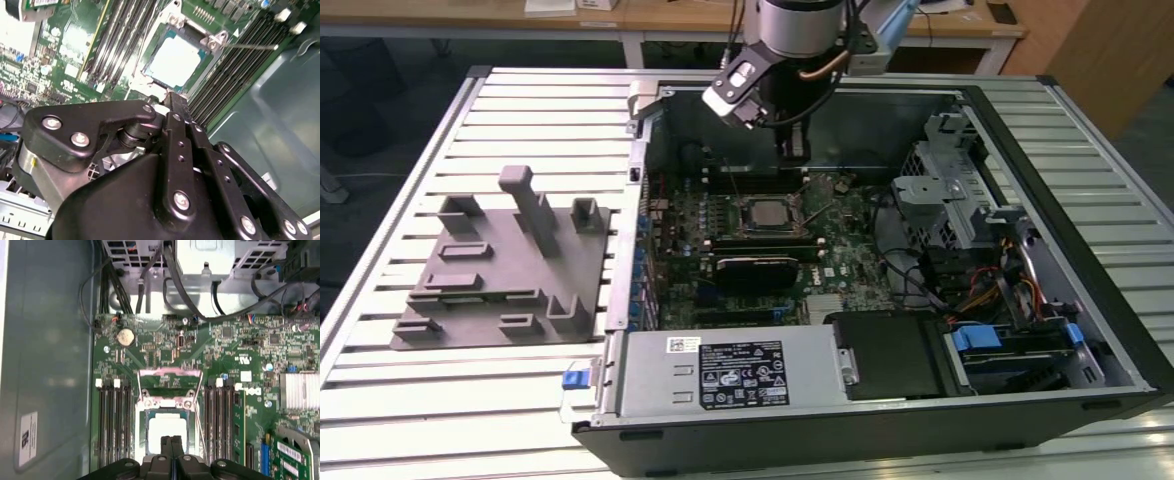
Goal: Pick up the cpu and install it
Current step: 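Close the cpu cover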
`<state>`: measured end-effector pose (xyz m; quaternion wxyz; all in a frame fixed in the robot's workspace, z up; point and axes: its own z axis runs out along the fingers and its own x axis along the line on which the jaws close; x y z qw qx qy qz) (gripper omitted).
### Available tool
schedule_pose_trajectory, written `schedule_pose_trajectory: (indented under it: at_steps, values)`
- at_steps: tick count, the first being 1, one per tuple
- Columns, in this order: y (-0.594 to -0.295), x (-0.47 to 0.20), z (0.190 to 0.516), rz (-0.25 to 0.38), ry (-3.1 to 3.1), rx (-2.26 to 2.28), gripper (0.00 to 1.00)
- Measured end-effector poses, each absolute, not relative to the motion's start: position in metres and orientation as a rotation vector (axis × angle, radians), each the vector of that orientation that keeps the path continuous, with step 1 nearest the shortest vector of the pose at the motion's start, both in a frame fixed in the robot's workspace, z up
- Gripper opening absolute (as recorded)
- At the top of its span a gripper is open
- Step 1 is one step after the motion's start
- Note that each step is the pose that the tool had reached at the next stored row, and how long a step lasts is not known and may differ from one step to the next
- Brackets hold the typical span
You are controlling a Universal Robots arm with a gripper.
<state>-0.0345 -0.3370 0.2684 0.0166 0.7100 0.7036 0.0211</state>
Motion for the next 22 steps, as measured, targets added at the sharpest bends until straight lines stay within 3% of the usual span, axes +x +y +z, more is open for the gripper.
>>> schedule_pose_trajectory:
  at_steps: [22]
  values:
    - [-0.337, 0.03, 0.268, 0.064, 2.188, 2.208, 0.11]
